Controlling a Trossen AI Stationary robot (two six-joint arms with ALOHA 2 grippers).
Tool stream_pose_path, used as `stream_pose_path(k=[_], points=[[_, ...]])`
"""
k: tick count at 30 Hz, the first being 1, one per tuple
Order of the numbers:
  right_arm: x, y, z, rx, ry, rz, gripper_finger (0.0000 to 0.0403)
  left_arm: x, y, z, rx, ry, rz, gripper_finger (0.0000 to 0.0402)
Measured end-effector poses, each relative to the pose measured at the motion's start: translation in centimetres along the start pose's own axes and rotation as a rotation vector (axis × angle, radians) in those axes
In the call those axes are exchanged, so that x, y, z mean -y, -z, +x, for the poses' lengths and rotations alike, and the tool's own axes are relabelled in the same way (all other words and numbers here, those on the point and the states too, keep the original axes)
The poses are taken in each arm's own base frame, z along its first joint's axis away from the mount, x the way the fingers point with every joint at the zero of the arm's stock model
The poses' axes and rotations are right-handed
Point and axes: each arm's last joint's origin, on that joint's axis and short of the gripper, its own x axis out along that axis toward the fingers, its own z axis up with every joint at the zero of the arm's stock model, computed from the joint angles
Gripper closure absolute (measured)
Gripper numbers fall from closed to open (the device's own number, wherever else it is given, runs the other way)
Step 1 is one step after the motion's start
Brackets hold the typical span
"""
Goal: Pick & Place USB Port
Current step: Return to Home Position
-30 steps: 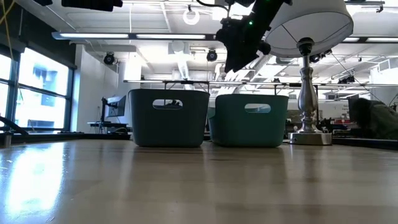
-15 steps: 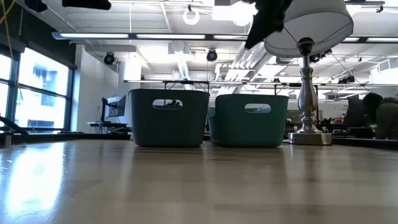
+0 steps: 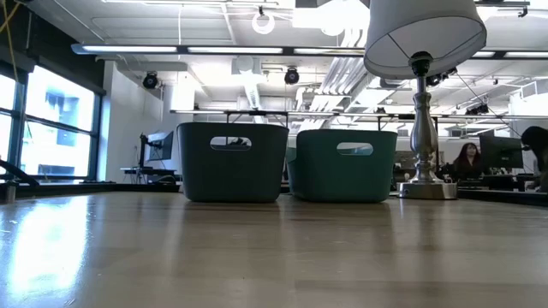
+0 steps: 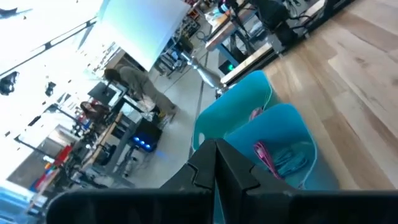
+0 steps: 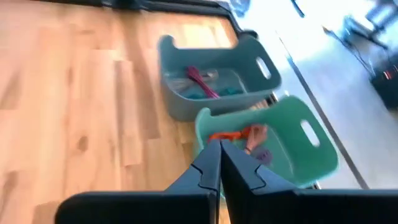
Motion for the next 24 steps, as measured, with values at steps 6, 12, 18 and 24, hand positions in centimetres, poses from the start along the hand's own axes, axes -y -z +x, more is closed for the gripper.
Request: stream_pose_path(k=[6,12,18,24], points=[[-0.4,0.6,-2.3,0.069,-0.054,-0.098,0.0403,0.1,1.0,-0.7,-0.044,-0.001,-0.018,0.0401],[-0.3,1.7,-3.8,0.088,-0.152,-0.158,0.0403,0.8,1.4,-0.3,-0.069,0.016,0.011,0.0401],[-0.5,5.7,-3.1,0.199,-0.223,-0.134,0.0403,2.2,2.3,0.2,-0.061,0.031,0.026,0.0401],[-0.8,10.1,-1.1,0.296,-0.277,-0.092,0.0403,2.3,1.9,0.2,0.106,0.037,-0.127,0.0401]])
